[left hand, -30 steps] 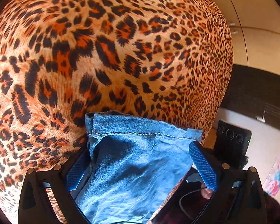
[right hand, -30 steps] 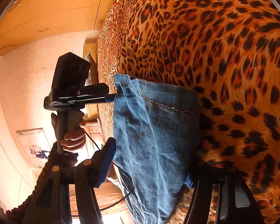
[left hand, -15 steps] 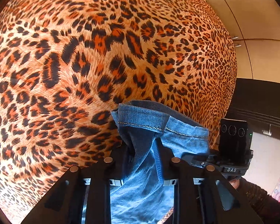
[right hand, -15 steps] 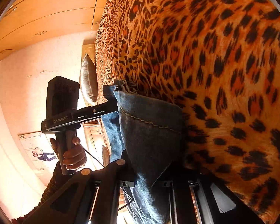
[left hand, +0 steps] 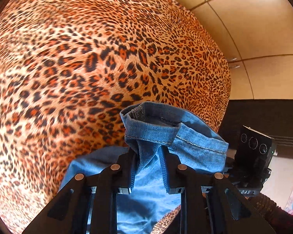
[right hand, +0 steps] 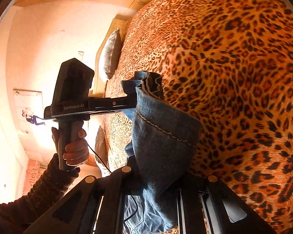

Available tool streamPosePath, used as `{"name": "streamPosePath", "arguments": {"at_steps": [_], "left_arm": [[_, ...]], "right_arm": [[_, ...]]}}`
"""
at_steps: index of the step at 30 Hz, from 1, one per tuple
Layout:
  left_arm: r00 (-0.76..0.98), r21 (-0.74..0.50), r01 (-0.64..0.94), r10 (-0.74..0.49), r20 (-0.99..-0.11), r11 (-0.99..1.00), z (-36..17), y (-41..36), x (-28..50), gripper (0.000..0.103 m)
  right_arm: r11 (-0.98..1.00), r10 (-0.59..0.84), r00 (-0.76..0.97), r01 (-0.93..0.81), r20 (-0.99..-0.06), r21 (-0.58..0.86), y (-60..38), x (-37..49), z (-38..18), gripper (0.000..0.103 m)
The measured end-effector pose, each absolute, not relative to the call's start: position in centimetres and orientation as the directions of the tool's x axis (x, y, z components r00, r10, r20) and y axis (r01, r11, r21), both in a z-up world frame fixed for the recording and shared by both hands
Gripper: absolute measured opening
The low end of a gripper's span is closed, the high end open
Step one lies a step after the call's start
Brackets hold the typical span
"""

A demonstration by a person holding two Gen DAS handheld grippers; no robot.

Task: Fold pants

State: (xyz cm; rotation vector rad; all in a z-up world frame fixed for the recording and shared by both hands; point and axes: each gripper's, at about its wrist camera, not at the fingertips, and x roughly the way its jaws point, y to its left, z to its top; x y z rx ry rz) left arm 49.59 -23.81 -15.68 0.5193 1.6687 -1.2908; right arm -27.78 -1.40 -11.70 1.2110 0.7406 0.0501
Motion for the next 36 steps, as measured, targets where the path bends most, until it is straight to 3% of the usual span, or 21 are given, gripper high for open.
{"name": "streamPosePath", "arguments": {"at_steps": [8, 13, 16, 17, 19, 21, 24, 28, 30, 33, 36], "left_arm": [[-0.476, -0.578, 0.681, -0.328, -0.816, 0.45, -13.3, -12.8, 52.2, 0.022], [-0.459, -0.577, 0.586, -0.354, -0.815, 0.568, -15.3, -3.5, 53.2, 0.023], [-0.457, -0.585, 0.502, -0.379, -0.805, 0.637, -16.5, 1.6, 53.3, 0.025], [-0.459, -0.591, 0.473, -0.39, -0.798, 0.653, -16.6, 3.3, 53.3, 0.028], [-0.402, -0.555, 0.458, -0.395, -0.826, 0.695, -16.4, 6.3, 53.3, 0.049], [-0.356, -0.55, 0.436, -0.425, -0.832, 0.713, -15.7, 9.2, 53.3, 0.059], [-0.318, -0.585, 0.353, -0.495, -0.809, 0.73, -14.6, 13.4, 53.0, 0.064], [-0.246, -0.638, 0.243, -0.59, -0.769, 0.731, -12.9, 18.3, 51.2, 0.074], [-0.215, -0.663, 0.187, -0.629, -0.747, 0.724, -12.5, 19.8, 49.5, 0.074], [-0.173, -0.707, 0.116, -0.686, -0.706, 0.698, -12.1, 21.5, 46.2, 0.075], [-0.109, -0.713, 0.049, -0.706, -0.7, 0.7, -12.7, 21.2, 41.9, 0.077]], "right_arm": [[0.678, 0.503, 0.601, 0.171, -0.621, 0.715, 8.0, -23.6, -7.0, 0.013], [0.822, 0.503, 0.424, 0.034, -0.753, 0.569, 15.8, -22.1, -8.0, 0.014], [0.902, 0.426, 0.311, -0.067, -0.85, 0.427, 20.3, -21.8, -9.8, 0.021], [0.924, 0.383, 0.272, -0.106, -0.883, 0.368, 21.9, -21.6, -10.5, 0.026], [0.952, 0.277, 0.232, -0.2, -0.932, 0.233, 24.7, -22.5, -11.7, 0.034], [0.946, 0.189, 0.219, -0.301, -0.957, 0.118, 27.0, -23.4, -12.0, 0.043], [0.915, 0.148, 0.238, -0.4, -0.96, 0.042, 28.0, -24.3, -11.0, 0.043], [0.939, 0.241, 0.283, -0.308, -0.928, 0.15, 23.7, -24.9, -7.4, 0.046], [0.947, 0.307, 0.304, -0.194, -0.902, 0.257, 19.4, -23.9, -6.2, 0.058], [0.912, 0.406, 0.319, -0.081, -0.857, 0.402, 13.6, -21.1, -5.9, 0.059], [0.894, 0.447, 0.293, -0.116, -0.845, 0.433, 11.5, -18.6, -5.8, 0.06]]}}
